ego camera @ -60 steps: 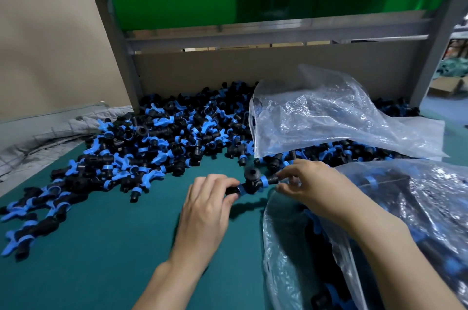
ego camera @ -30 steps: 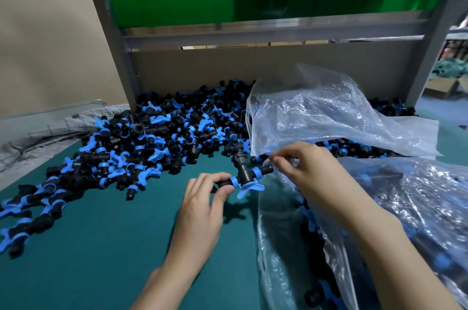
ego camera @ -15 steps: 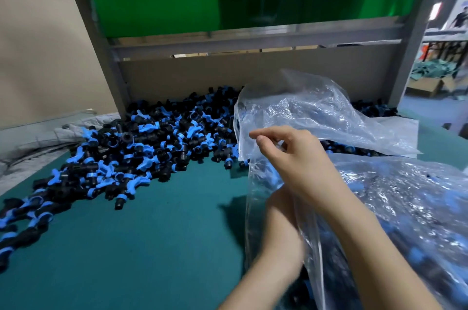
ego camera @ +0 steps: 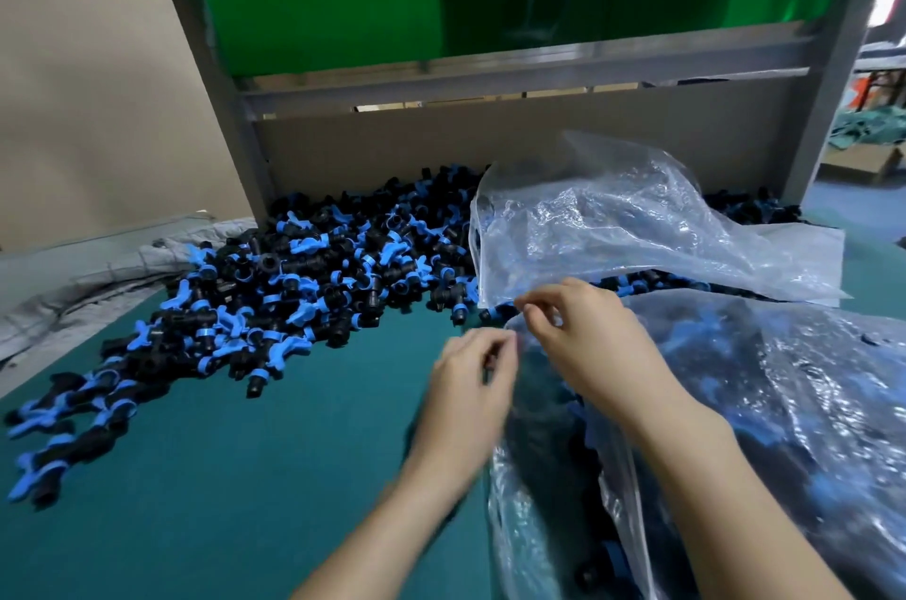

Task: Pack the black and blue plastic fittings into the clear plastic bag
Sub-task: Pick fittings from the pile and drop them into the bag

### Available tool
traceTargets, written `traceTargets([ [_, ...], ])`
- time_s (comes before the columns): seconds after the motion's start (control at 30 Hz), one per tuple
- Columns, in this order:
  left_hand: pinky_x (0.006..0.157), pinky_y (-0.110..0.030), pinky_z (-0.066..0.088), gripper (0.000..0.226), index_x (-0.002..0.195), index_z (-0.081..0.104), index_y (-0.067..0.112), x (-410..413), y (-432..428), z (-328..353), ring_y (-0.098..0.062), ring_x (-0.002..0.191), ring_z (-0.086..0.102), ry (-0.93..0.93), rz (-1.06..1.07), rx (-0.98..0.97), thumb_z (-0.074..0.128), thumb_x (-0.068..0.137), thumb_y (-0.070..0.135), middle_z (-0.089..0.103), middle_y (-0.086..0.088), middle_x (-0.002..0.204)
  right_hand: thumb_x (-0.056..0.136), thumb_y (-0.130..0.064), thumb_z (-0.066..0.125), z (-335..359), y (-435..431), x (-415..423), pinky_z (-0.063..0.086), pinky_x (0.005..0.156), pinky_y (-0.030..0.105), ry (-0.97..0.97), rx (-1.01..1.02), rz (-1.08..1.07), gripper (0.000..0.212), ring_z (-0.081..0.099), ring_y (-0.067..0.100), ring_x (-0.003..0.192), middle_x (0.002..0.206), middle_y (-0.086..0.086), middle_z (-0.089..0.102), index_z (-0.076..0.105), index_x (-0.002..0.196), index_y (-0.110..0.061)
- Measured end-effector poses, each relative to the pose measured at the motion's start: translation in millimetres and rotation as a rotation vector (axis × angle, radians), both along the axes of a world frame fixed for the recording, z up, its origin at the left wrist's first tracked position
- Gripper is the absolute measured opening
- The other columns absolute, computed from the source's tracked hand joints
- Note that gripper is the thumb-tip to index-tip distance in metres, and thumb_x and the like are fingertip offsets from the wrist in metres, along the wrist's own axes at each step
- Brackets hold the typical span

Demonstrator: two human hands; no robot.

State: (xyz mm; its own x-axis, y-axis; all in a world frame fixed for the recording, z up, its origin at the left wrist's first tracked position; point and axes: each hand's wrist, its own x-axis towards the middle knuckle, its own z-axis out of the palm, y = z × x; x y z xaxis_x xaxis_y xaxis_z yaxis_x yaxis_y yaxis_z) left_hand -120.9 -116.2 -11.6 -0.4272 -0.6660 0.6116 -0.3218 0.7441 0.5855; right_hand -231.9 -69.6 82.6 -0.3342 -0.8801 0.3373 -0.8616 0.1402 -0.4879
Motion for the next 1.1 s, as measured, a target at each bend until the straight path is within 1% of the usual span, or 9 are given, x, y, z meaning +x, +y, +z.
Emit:
traceTargets([
  [0.13, 0.089, -0.037, 0.044, 0.021, 0.111, 0.062, 0.027, 95.5, -64.4, -0.8, -0.019, 0.102, 0.055, -0.276, 0.437, -0.052, 0.047, 0.1, 0.037, 0.065, 0.011, 0.104, 0.098, -0.029, 0.045, -5.9, 0.8, -2.2, 0.052, 0.08, 0.04, 0.064, 0.116, -0.035, 0.026, 0.06, 0.031, 0.098, 0.104, 0.0, 0.064, 0.071, 0.105, -0.03],
  [0.2, 0.099, -0.041, 0.039, 0.04, 0.129, 0.052, 0.018, 106.6, -79.8, -0.8, -0.024, 0.117, 0.049, -0.437, 0.607, 0.107, 0.043, 0.1, 0.044, 0.062, 0.001, 0.119, 0.097, -0.028, 0.045, -7.7, 1.1, -3.6, 0.052, 0.077, 0.038, 0.074, 0.142, -0.044, 0.026, 0.062, 0.03, 0.096, 0.106, 0.0, 0.067, 0.071, 0.103, -0.028],
  [0.37, 0.102, -0.045, 0.037, 0.054, 0.14, 0.037, 0.009, 106.8, -110.4, 5.5, -0.032, 0.126, 0.045, -0.473, 0.807, 0.205, 0.044, 0.099, 0.044, 0.052, -0.013, 0.135, 0.098, -0.029, 0.046, -9.1, 2.1, -6.3, 0.048, 0.072, 0.035, 0.069, 0.169, -0.053, 0.027, 0.063, 0.029, 0.095, 0.107, -0.001, 0.069, 0.071, 0.107, -0.033],
  [0.47, 0.101, -0.045, 0.036, 0.055, 0.143, 0.036, 0.011, 103.0, -117.9, 4.0, -0.034, 0.123, 0.045, -0.533, 0.847, 0.217, 0.042, 0.099, 0.043, 0.05, -0.016, 0.134, 0.098, -0.029, 0.046, -10.2, 2.1, -7.5, 0.051, 0.073, 0.035, 0.055, 0.18, -0.055, 0.027, 0.063, 0.027, 0.093, 0.103, -0.001, 0.07, 0.071, 0.107, -0.034],
  [0.63, 0.098, -0.043, 0.039, 0.041, 0.127, 0.051, 0.013, 105.1, -111.8, 5.6, -0.031, 0.117, 0.048, -0.516, 0.808, 0.191, 0.047, 0.097, 0.04, 0.054, -0.013, 0.126, 0.098, -0.029, 0.046, -10.1, 2.4, -7.8, 0.051, 0.071, 0.035, 0.061, 0.196, -0.055, 0.028, 0.063, 0.027, 0.091, 0.103, -0.001, 0.07, 0.071, 0.108, -0.034],
  [0.83, 0.091, -0.037, 0.039, 0.045, 0.11, 0.06, 0.023, 109.0, -66.4, -2.0, -0.022, 0.106, 0.047, -0.545, 0.623, -0.027, 0.054, 0.088, 0.061, 0.048, 0.001, 0.105, 0.098, -0.028, 0.046, -7.8, 3.6, -7.0, 0.05, 0.069, 0.035, 0.06, 0.208, -0.048, 0.029, 0.064, 0.026, 0.09, 0.104, -0.002, 0.071, 0.072, 0.107, -0.035],
  [0.93, 0.088, -0.034, 0.037, 0.047, 0.105, 0.056, 0.03, 110.4, -51.6, -2.3, -0.018, 0.101, 0.046, -0.501, 0.543, -0.024, 0.038, 0.089, 0.07, 0.046, 0.007, 0.102, 0.098, -0.027, 0.046, -6.3, 4.0, -6.4, 0.053, 0.073, 0.037, 0.055, 0.22, -0.052, 0.029, 0.064, 0.027, 0.091, 0.105, -0.001, 0.07, 0.072, 0.107, -0.034],
  [1.0, 0.088, -0.035, 0.037, 0.043, 0.108, 0.055, 0.029, 113.6, -48.2, 2.4, -0.018, 0.102, 0.047, -0.391, 0.528, 0.004, 0.027, 0.096, 0.061, 0.049, 0.008, 0.104, 0.098, -0.027, 0.046, -5.8, 4.8, -5.7, 0.055, 0.076, 0.039, 0.054, 0.226, -0.053, 0.029, 0.064, 0.027, 0.091, 0.105, -0.001, 0.071, 0.072, 0.107, -0.034],
  [1.1, 0.095, -0.035, 0.035, 0.033, 0.131, 0.05, 0.026, 123.0, -52.9, -0.6, -0.018, 0.112, 0.045, -0.405, 0.543, 0.014, 0.034, 0.102, 0.028, 0.049, 0.005, 0.123, 0.099, -0.027, 0.046, -5.6, 5.4, -5.1, 0.056, 0.078, 0.038, 0.049, 0.232, -0.042, 0.029, 0.065, 0.025, 0.091, 0.105, -0.002, 0.071, 0.073, 0.107, -0.034],
])
